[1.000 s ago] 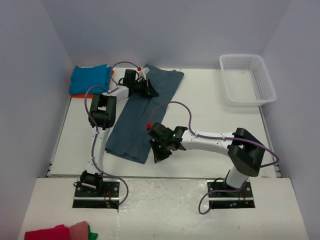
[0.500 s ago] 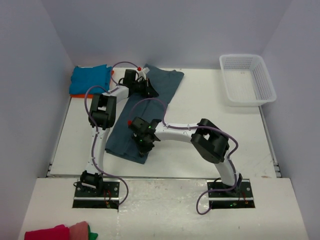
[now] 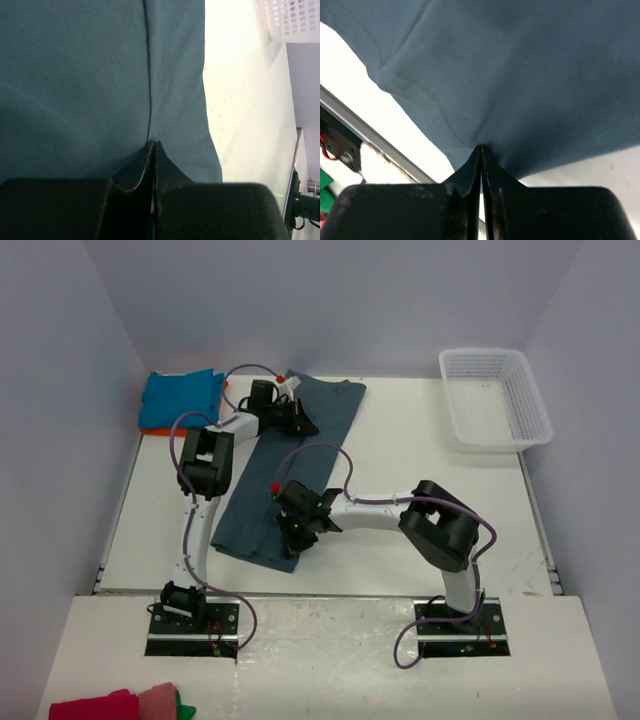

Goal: Fold and stack the t-shirts
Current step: Rotate the tshirt 90 degrees

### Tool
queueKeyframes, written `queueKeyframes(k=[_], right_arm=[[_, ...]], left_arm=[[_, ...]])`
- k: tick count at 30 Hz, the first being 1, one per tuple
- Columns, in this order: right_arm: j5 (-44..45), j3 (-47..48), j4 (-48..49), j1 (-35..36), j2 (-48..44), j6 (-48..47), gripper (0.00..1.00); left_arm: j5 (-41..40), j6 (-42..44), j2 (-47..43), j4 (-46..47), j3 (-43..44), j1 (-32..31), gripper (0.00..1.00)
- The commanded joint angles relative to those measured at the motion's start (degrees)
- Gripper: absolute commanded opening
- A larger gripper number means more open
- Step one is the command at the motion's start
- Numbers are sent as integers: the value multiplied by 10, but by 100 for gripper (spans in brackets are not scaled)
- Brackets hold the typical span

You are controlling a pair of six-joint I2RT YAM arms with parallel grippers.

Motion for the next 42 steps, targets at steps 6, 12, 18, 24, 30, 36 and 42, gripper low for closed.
queueKeyframes(k=[6, 12, 18, 24, 30, 36, 42], right_arm=[[60, -152, -54, 4, -51, 64, 0], [80, -231, -58, -9, -96, 113, 0], [91, -299, -61, -26, -140, 168, 0], [128, -308, -132, -26, -154, 207, 0], [186, -296, -190, -28, -145, 227, 0], [203, -299, -220, -48, -145, 246, 0], [214, -295, -243, -56, -161, 270, 0]], left_arm=[[-33, -7, -2, -17, -35, -34, 0], [-47, -20, -11, 11, -59, -70, 0], [-56, -60, -6, 64, -68, -78, 0], [-72, -80, 3, 72, -53, -74, 0], [-87, -74, -19, 80, -88, -54, 0], [-91, -64, -48, 86, -137, -36, 0], [-105, -59, -80, 97, -175, -25, 0]])
